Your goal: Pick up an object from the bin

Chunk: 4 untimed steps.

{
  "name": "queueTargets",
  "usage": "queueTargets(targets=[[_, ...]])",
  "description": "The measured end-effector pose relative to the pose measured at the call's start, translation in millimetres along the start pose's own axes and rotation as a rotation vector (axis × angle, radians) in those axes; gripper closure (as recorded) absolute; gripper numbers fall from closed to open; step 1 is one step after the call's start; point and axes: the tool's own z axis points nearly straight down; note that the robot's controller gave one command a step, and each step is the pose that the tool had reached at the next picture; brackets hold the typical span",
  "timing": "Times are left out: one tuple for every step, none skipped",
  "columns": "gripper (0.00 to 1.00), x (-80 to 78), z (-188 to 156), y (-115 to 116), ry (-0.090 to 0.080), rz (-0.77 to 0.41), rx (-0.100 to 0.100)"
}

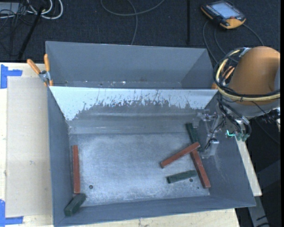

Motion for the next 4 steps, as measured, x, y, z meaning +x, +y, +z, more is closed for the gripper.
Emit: queueTargets(targets=[[0.0,-1.7,-4,0,-0.008,-0.002,0.002],[0.0,-0.6,33,10,-0.013,-0.065,0.003],[0.0,8.9,100,-8,-0.011,-0.132,0.002],[0.0,9.0,121,22,-0.002,-0.105,0.004]])
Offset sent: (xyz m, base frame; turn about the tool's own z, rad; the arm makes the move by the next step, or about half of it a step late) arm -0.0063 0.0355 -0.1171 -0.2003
